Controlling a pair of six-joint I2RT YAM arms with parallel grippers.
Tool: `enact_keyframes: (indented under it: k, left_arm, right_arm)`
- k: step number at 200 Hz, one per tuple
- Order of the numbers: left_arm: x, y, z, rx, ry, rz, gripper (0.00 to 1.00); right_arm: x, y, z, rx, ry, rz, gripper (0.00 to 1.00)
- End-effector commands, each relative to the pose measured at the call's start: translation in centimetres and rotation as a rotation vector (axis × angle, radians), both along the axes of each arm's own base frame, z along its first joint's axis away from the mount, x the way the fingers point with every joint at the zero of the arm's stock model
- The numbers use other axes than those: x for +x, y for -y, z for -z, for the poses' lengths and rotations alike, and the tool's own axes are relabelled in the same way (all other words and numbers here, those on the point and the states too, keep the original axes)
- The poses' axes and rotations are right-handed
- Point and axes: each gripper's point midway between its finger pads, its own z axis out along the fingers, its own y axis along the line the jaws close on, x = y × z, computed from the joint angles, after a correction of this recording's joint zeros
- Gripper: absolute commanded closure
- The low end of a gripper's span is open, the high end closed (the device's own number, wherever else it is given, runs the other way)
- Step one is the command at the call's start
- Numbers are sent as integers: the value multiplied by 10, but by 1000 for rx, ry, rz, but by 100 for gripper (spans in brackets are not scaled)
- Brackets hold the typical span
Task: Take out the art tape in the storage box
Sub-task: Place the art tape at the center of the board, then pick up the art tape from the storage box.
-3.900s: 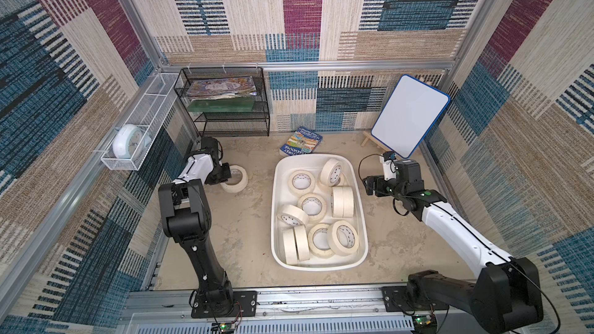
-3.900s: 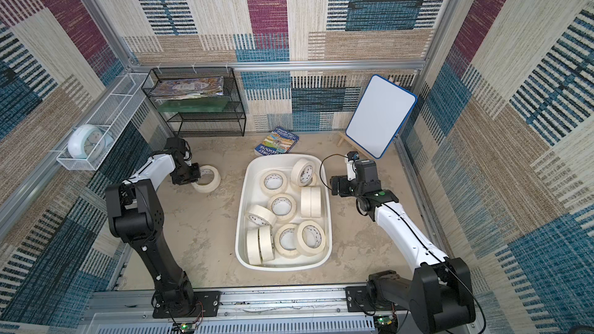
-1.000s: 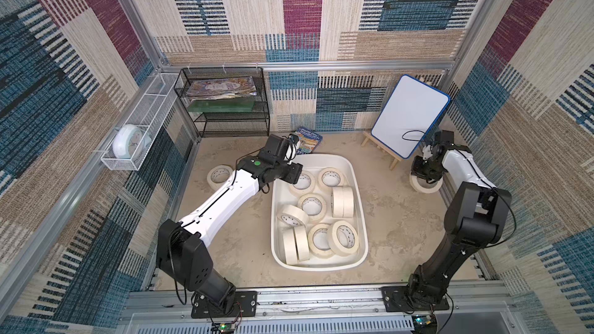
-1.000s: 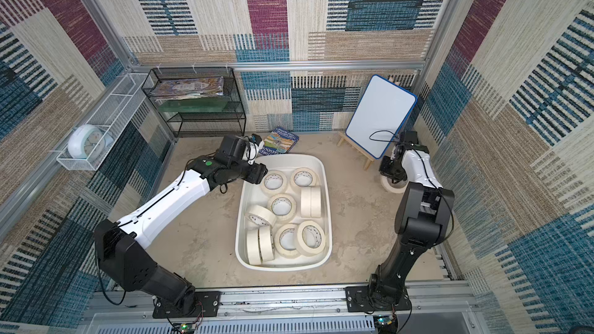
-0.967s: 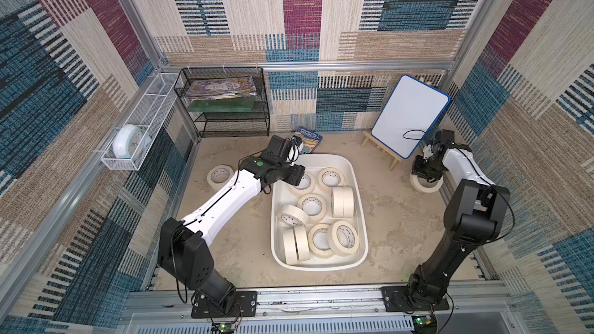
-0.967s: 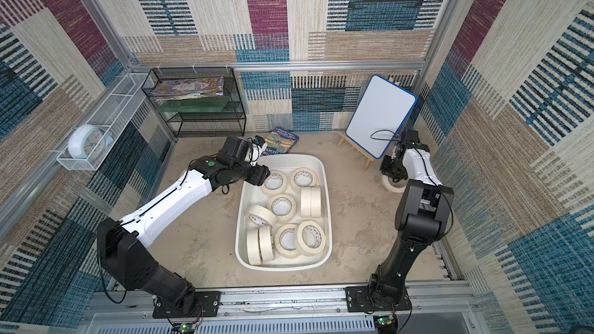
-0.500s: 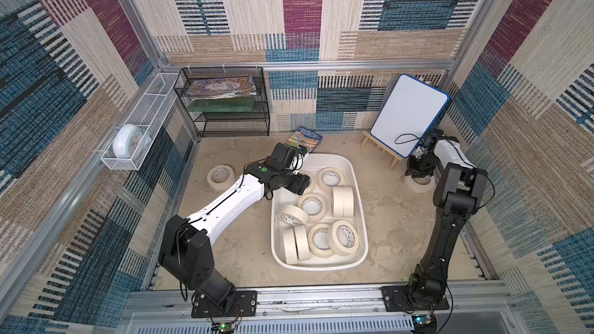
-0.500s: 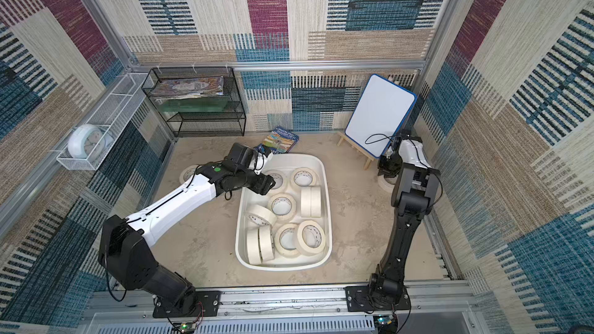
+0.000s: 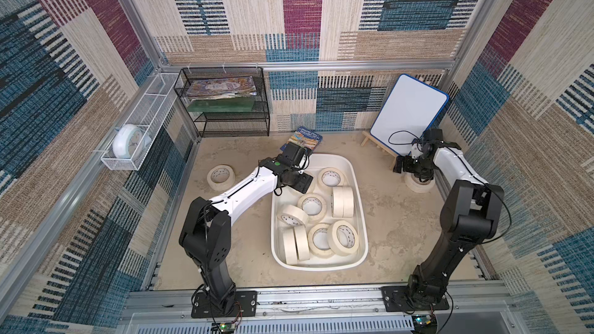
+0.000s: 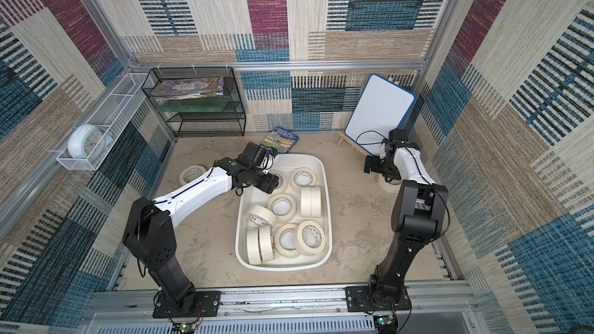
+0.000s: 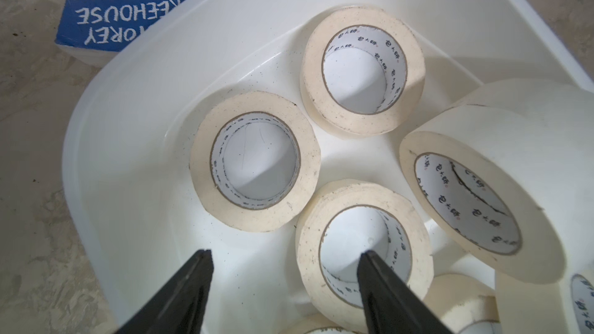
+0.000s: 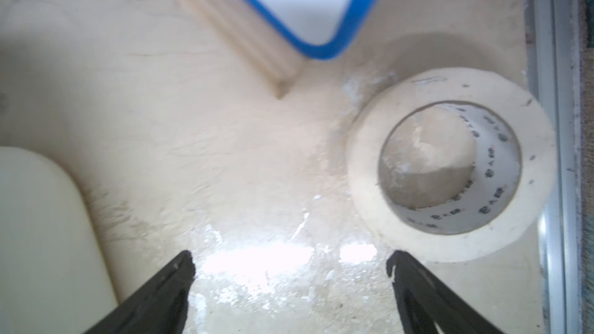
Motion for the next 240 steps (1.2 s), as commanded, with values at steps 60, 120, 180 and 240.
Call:
enact_keyframes:
  k: [60, 120, 180, 240]
  left_arm:
    - [25, 31, 40, 22, -64, 46, 33]
    - [36, 42, 77, 42, -138, 42, 40]
    - [31, 35, 108, 94, -185, 34, 47]
    - [37, 39, 83, 77, -145, 52, 100]
  right_arm:
    - [-52, -90, -59, 207, 240, -165, 1]
    - [-70, -102, -76, 240, 315, -208, 1]
    - [-71, -103, -77, 250, 319, -210, 3]
    - [-74, -100, -73, 231, 307, -198, 4]
